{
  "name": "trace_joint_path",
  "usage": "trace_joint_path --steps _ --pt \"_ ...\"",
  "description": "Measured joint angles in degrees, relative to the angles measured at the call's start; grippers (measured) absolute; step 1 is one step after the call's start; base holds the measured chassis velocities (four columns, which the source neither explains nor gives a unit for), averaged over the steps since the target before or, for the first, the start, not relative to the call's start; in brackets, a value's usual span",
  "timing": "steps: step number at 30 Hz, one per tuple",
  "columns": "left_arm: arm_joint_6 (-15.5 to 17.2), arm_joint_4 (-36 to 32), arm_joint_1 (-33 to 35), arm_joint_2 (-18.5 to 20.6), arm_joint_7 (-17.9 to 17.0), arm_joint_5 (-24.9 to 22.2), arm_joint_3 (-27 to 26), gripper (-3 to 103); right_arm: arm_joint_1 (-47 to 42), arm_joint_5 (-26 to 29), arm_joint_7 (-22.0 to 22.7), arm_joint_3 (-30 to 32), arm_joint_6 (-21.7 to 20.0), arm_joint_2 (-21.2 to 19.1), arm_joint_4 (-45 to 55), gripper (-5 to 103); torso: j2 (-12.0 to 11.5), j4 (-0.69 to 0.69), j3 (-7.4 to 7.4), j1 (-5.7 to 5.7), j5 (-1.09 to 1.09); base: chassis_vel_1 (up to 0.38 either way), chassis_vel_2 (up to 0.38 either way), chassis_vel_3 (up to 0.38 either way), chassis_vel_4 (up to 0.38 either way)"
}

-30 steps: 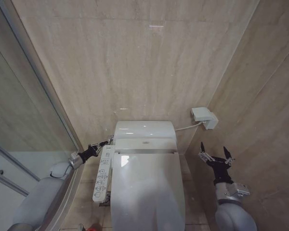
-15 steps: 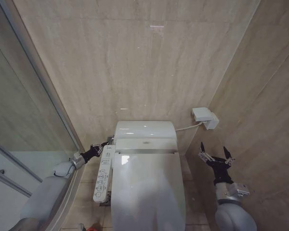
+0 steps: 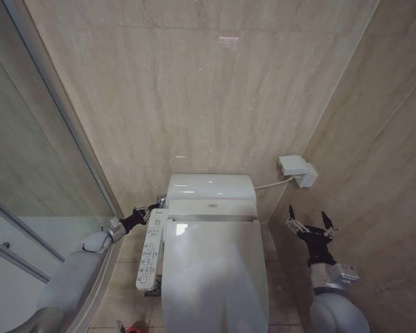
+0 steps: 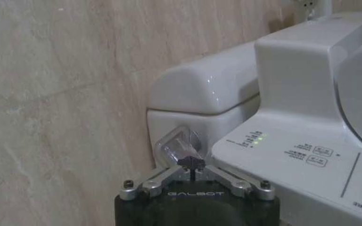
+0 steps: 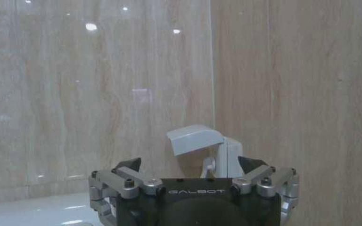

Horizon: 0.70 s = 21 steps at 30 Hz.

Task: Open the toilet lid, clean the toilet bowl with a toilet brush, close the toilet lid, and flush.

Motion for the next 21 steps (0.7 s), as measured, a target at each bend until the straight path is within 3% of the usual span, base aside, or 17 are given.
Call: trace_joint_path --steps 21 --pt "-0.49 2.83 -2.40 -1.45 0.02 0.13 1.37 0 0.00 0.00 0.00 0.00 0.00 0.00 0.00 100 0.00 0.02 0.01 0.01 -0.01 0.000 0.000 0.000 0.000"
